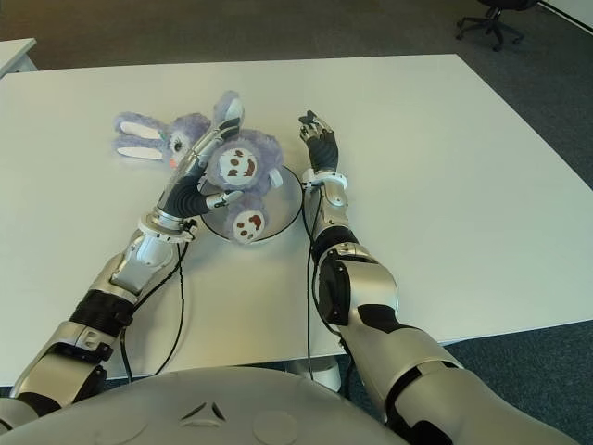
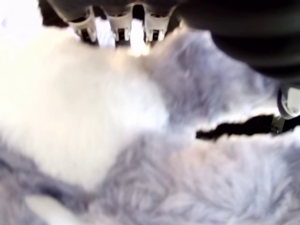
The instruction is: Put the doll into the plate.
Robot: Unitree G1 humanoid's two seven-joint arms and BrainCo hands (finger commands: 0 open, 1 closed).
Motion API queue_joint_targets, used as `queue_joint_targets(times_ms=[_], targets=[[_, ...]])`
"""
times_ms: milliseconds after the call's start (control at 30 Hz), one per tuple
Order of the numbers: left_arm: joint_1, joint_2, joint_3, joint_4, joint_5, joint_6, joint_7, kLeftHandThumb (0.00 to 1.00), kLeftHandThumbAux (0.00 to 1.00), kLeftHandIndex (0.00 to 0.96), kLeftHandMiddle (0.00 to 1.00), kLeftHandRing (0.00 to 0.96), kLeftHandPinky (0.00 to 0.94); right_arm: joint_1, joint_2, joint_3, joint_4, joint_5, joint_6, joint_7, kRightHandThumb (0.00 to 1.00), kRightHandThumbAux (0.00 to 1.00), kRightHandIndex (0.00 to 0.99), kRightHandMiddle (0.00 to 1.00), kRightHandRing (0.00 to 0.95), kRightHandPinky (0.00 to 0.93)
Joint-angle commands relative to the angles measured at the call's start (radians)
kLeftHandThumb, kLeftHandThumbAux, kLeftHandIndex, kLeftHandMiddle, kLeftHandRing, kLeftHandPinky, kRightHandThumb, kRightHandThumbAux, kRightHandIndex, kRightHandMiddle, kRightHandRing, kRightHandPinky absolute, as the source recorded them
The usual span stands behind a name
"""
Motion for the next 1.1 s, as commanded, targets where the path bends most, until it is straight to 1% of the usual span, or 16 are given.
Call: queue_joint_targets(times_ms=[33, 167, 400, 1100], targets=[[0.092, -0.010, -0.006, 0.133, 0.023, -0.040, 0.062, 0.204, 0.278, 0.000, 0.091, 0.070, 0.000, 0.085, 0.013, -0.009, 0.052, 0.005, 0.048, -0.011, 0.686, 0.738, 0.396, 0.100, 0.076, 0.083], [0.084, -0.013, -0.001, 0.162, 0.024, -0.066, 0.094, 0.218, 0.279, 0.000, 0.102, 0.082, 0.000, 0.085, 0.012, -0.007, 0.052, 0.003, 0.047, -0.011, 0.685, 0.739, 0.396, 0.097, 0.071, 0.073], [0.074, -0.012, 0.002, 0.194, 0.025, -0.092, 0.118, 0.226, 0.271, 0.000, 0.101, 0.080, 0.000, 0.084, 0.012, -0.008, 0.052, 0.004, 0.047, -0.010, 0.685, 0.737, 0.396, 0.103, 0.077, 0.085], [0.055, -0.001, 0.002, 0.239, 0.038, -0.119, 0.142, 0.225, 0.273, 0.000, 0.094, 0.071, 0.000, 0.079, 0.013, -0.010, 0.053, 0.006, 0.049, -0.013, 0.686, 0.738, 0.396, 0.100, 0.074, 0.081]])
